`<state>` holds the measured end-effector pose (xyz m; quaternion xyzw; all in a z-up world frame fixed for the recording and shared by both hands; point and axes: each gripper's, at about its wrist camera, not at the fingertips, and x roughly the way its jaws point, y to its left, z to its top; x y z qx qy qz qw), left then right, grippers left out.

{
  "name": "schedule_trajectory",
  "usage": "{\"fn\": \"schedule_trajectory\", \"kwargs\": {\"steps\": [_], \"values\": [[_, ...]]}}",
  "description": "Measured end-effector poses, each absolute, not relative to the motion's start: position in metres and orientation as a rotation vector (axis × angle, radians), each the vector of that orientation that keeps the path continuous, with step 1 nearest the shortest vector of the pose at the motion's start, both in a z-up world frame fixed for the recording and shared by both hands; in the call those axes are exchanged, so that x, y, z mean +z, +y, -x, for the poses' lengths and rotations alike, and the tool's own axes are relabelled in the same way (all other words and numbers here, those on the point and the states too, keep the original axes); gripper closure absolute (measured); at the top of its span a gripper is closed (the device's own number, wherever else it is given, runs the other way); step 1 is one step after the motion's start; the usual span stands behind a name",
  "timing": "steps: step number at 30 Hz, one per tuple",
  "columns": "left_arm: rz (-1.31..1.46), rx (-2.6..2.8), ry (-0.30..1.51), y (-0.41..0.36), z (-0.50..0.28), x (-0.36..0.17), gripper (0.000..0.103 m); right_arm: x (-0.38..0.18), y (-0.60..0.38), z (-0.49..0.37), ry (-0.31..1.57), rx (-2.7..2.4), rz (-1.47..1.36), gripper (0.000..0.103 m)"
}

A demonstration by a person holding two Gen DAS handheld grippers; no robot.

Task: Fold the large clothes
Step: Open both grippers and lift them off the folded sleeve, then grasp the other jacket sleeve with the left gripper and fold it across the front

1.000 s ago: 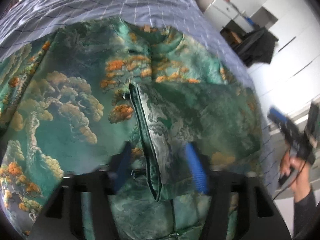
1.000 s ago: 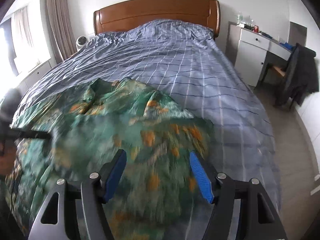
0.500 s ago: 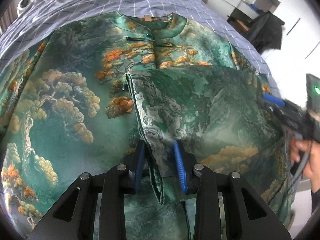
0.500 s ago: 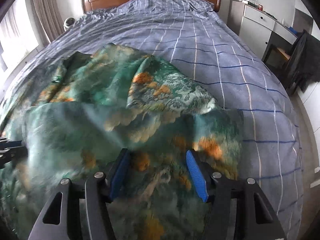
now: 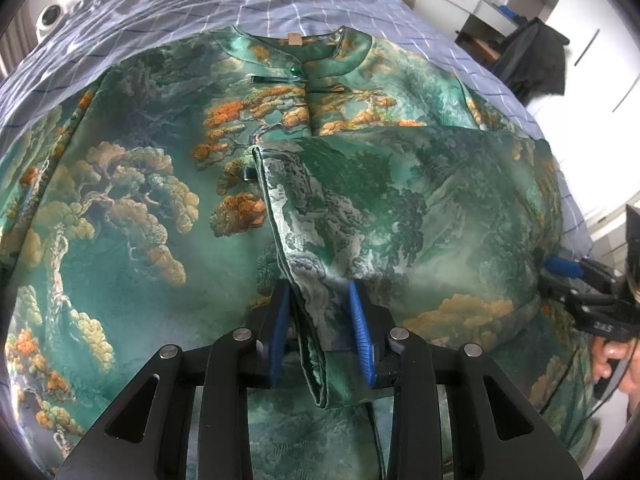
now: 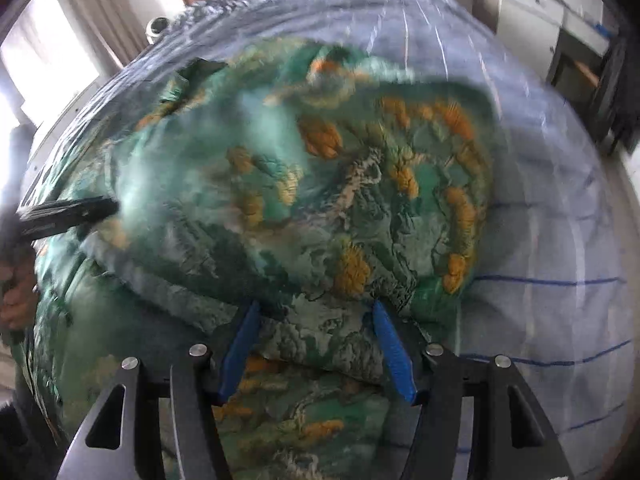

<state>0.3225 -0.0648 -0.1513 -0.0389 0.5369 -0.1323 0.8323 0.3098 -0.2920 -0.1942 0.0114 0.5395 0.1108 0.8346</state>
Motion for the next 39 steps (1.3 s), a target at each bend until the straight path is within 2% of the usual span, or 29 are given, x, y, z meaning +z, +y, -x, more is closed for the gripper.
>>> {"fn": "schedule_trajectory", "kwargs": {"steps": [3,4,5,6,7,8,12,14,21,33,39], "values": [[0.094,-0.271,1.127,-0.060,-0.318,-0.146,0.068,-0.199,-0.287,-0.314,1.138,0.204,-0.032,0.041],[0.087,-0.260,1.118,-0.059,-0.314,-0.142,0.056,-0.198,-0.286,-0.312,1.134,0.196,-0.027,0.041],[0.069,-0.236,1.102,-0.056,-0.307,-0.137,0.041,-0.196,-0.285,-0.309,1.124,0.191,-0.017,0.041],[0.059,-0.222,1.083,-0.052,-0.300,-0.132,0.032,-0.193,-0.283,-0.305,1.107,0.184,-0.001,0.041],[0.046,-0.210,1.056,-0.047,-0.288,-0.125,0.019,-0.189,-0.280,-0.301,1.087,0.173,0.019,0.041],[0.034,-0.206,1.036,-0.042,-0.277,-0.120,0.014,-0.185,-0.277,-0.294,1.069,0.157,0.044,0.041],[-0.043,-0.190,0.988,-0.021,-0.226,-0.107,0.011,-0.165,-0.261,-0.261,1.024,0.086,0.161,0.026],[-0.071,-0.154,0.968,-0.007,-0.201,-0.104,0.008,-0.151,-0.253,-0.239,0.990,0.096,0.172,0.026],[-0.047,0.013,0.935,0.051,-0.150,-0.102,0.007,-0.106,-0.208,-0.152,0.867,0.163,0.154,0.026],[0.097,0.153,0.942,0.117,-0.142,-0.112,0.006,-0.120,-0.114,-0.094,0.824,0.330,0.180,0.026],[0.419,0.205,0.948,0.187,-0.145,-0.124,0.006,-0.118,-0.107,-0.090,0.817,0.332,0.194,0.026]]}}
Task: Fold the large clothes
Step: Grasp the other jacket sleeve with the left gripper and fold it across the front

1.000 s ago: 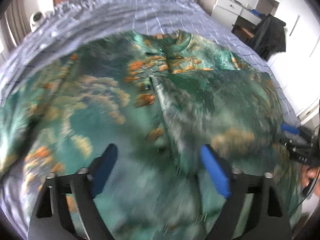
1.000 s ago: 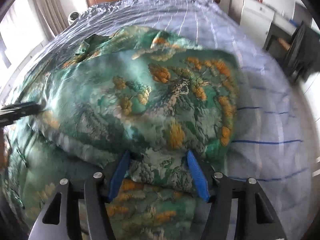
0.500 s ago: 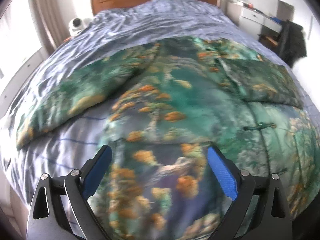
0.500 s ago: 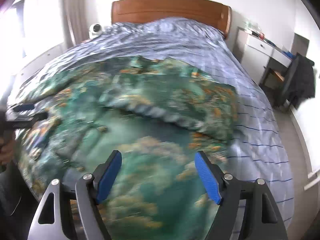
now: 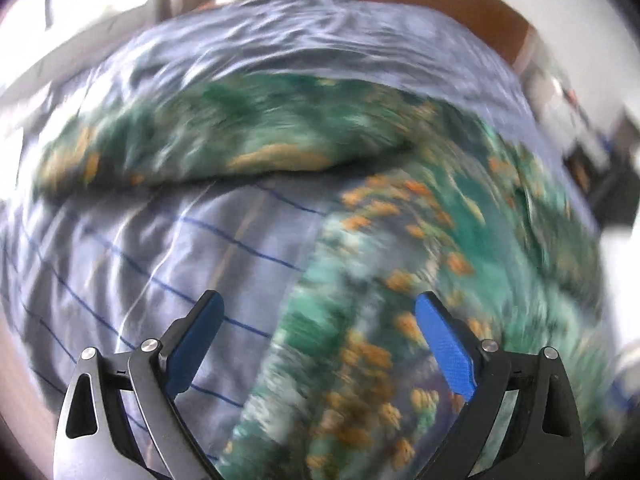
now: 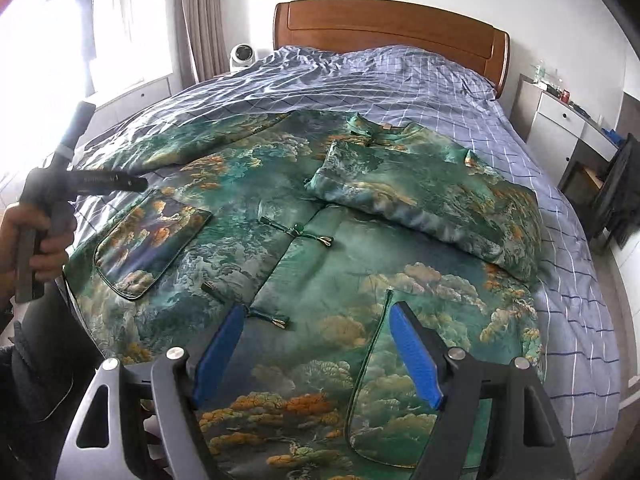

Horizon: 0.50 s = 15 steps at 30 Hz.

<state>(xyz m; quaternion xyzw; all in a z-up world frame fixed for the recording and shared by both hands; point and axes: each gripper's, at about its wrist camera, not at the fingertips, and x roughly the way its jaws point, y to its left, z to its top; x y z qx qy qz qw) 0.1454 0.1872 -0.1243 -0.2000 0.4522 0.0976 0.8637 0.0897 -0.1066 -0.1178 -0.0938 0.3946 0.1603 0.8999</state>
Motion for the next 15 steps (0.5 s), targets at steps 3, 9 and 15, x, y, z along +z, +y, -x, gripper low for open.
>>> {"fn": "schedule_trajectory", "kwargs": {"steps": [3,9,15], "values": [[0.619,0.255,0.905,0.235,-0.148,-0.134,0.006,-0.119,-0.109,-0.088,0.827,0.316,0.186,0.026],[0.892,0.455,0.793,0.335,-0.159,-0.157,0.006,-0.117,-0.108,-0.082,0.827,0.316,0.203,0.026],[0.977,0.664,0.740,0.391,-0.172,-0.172,0.006,-0.118,-0.099,-0.078,0.839,0.336,0.218,0.026]]}}
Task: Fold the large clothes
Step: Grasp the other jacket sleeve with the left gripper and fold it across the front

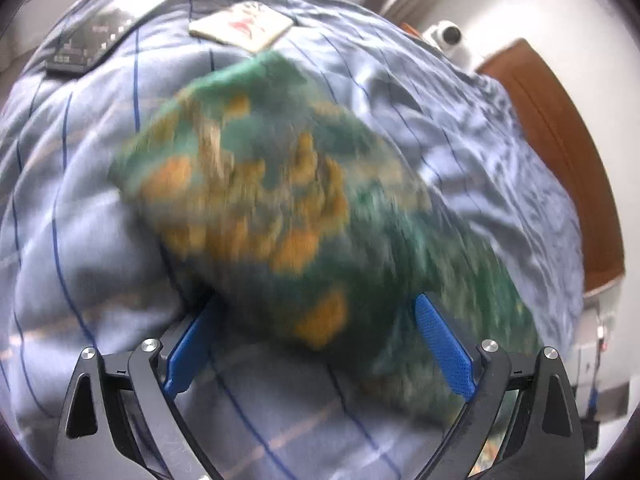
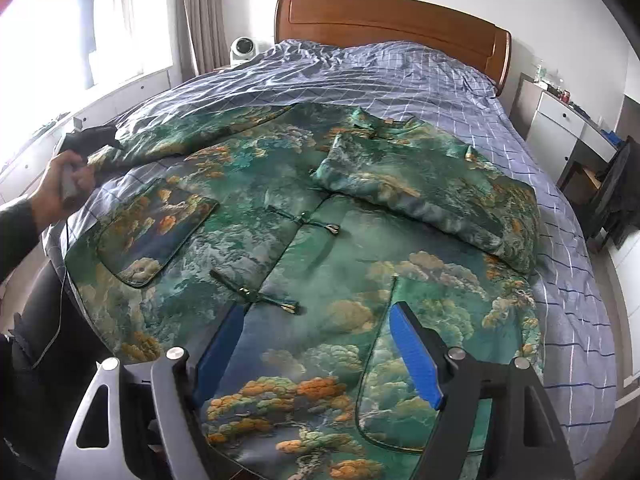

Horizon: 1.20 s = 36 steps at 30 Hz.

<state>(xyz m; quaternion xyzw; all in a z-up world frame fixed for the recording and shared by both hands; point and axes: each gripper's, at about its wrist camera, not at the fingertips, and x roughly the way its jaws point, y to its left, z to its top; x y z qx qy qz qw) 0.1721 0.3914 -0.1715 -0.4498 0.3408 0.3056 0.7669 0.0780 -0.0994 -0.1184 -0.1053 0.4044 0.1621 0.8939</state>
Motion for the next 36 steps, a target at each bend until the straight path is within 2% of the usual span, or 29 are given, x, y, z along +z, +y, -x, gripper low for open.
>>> {"fn": "schedule_trajectory", "kwargs": {"steps": [1,3,6,7,8,9,19,26,31,36], "values": [[0.965,0.673,0.733,0.393,-0.176,-0.169,0.007,-0.119,-0.098,-0.078,0.841,0.340,0.221,0.026],[0.926,0.690,0.720,0.393,-0.184,-0.162,0.016,-0.119,-0.093,-0.076,0.846,0.351,0.233,0.026],[0.853,0.746,0.735,0.390,-0.192,-0.157,0.051,-0.120,-0.087,-0.075,0.852,0.365,0.246,0.026],[0.825,0.755,0.743,0.388,-0.194,-0.155,0.071,-0.121,-0.086,-0.075,0.854,0.368,0.248,0.026],[0.793,0.749,0.753,0.386,-0.198,-0.155,0.083,-0.121,-0.085,-0.075,0.856,0.372,0.248,0.026],[0.765,0.742,0.757,0.383,-0.199,-0.152,0.087,-0.121,-0.084,-0.074,0.858,0.376,0.246,0.026],[0.424,0.723,0.666,0.320,-0.203,-0.081,0.092,-0.120,-0.084,-0.070,0.856,0.388,0.231,0.026],[0.121,0.532,0.535,0.225,-0.212,-0.024,0.092,-0.117,-0.085,-0.068,0.844,0.387,0.218,0.026],[-0.079,0.388,0.482,0.150,-0.215,-0.011,0.092,-0.115,-0.089,-0.069,0.840,0.379,0.205,0.026],[-0.272,0.251,0.510,0.083,-0.223,-0.029,0.092,-0.112,-0.094,-0.069,0.830,0.369,0.189,0.026]]}}
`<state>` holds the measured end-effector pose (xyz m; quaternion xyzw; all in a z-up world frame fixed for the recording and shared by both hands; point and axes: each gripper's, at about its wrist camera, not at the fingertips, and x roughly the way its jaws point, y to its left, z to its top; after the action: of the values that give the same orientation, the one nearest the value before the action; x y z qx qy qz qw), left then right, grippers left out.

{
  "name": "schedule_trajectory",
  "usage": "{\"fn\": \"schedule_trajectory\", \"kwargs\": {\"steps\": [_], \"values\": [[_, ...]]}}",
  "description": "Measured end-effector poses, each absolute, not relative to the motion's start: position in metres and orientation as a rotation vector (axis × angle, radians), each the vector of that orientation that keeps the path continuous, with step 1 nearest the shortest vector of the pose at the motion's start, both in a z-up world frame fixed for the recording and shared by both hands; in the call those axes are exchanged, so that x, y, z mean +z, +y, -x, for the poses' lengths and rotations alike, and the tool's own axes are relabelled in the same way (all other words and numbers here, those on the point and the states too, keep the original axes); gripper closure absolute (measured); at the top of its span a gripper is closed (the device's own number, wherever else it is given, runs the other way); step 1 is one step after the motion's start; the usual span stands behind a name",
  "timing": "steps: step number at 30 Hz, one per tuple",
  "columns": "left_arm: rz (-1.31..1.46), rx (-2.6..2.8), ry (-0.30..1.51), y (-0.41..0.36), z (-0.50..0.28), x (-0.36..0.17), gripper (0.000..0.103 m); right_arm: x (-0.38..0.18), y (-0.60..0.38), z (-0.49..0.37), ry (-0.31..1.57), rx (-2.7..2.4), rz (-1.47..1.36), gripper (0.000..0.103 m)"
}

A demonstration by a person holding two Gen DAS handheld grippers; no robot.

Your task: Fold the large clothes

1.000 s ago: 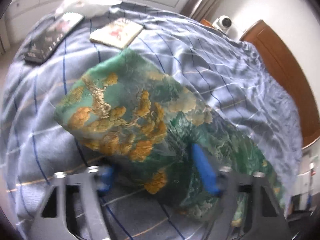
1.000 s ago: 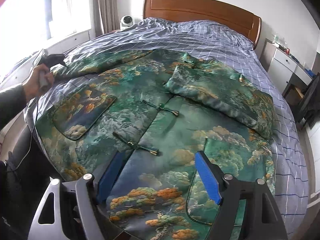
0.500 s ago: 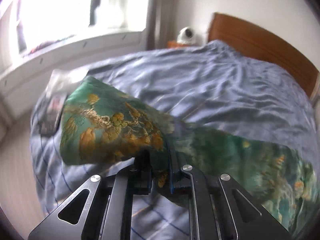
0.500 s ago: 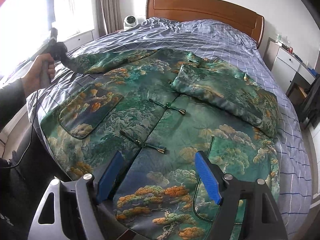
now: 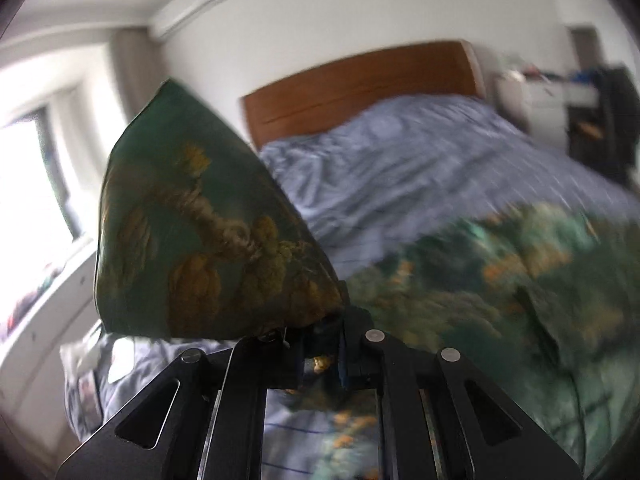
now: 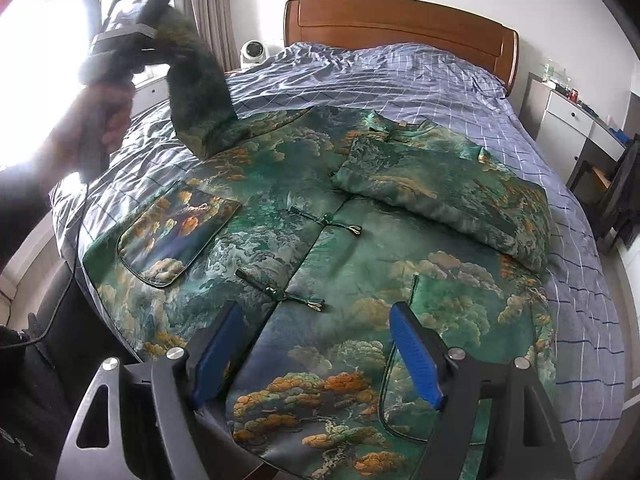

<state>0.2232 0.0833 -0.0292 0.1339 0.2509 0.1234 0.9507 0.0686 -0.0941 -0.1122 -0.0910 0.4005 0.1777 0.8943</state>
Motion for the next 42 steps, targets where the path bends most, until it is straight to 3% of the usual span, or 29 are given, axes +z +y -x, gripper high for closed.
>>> {"fn": "schedule_trajectory", "kwargs": {"steps": [4,6,7,10,11,18,21,26,33,35,36,42], "values": [[-0.349,0.159,0.575,0.044,-0.225,-0.054,0.092,-0.111,-0.101,-0.067,0.827,0.354,0.174,0.026],[-0.386,0.111,0.621,0.026,-0.223,-0.069,0.087,-0.111,-0.104,-0.067,0.827,0.346,0.166,0.026],[-0.399,0.085,0.646,0.018,-0.223,-0.076,0.080,-0.111,-0.106,-0.067,0.828,0.342,0.163,0.026],[-0.420,-0.022,0.722,-0.003,-0.207,-0.098,0.031,-0.111,-0.112,-0.071,0.839,0.331,0.145,0.026],[-0.419,-0.048,0.735,-0.006,-0.202,-0.104,0.027,-0.109,-0.114,-0.073,0.840,0.326,0.140,0.026],[-0.300,-0.081,0.831,0.026,-0.165,-0.117,0.027,-0.088,-0.140,-0.118,0.868,0.335,0.057,0.026],[-0.217,-0.014,0.825,0.053,-0.155,-0.108,0.026,-0.090,-0.159,-0.174,0.963,0.386,-0.222,0.026],[-0.064,0.057,0.805,0.091,-0.140,-0.096,0.024,-0.134,-0.152,-0.258,1.095,0.489,-0.643,0.026],[0.036,0.096,0.815,0.119,-0.132,-0.107,0.024,-0.201,-0.094,-0.300,1.224,0.504,-0.744,0.027],[0.056,0.105,0.830,0.123,-0.132,-0.113,0.024,-0.202,-0.078,-0.301,1.220,0.512,-0.694,0.061],[0.065,0.106,0.835,0.126,-0.132,-0.115,0.024,-0.197,-0.071,-0.301,1.226,0.499,-0.640,0.085],[0.115,0.099,0.837,0.132,-0.135,-0.117,0.024,-0.110,-0.071,-0.320,0.983,0.496,-0.400,0.088]]}}
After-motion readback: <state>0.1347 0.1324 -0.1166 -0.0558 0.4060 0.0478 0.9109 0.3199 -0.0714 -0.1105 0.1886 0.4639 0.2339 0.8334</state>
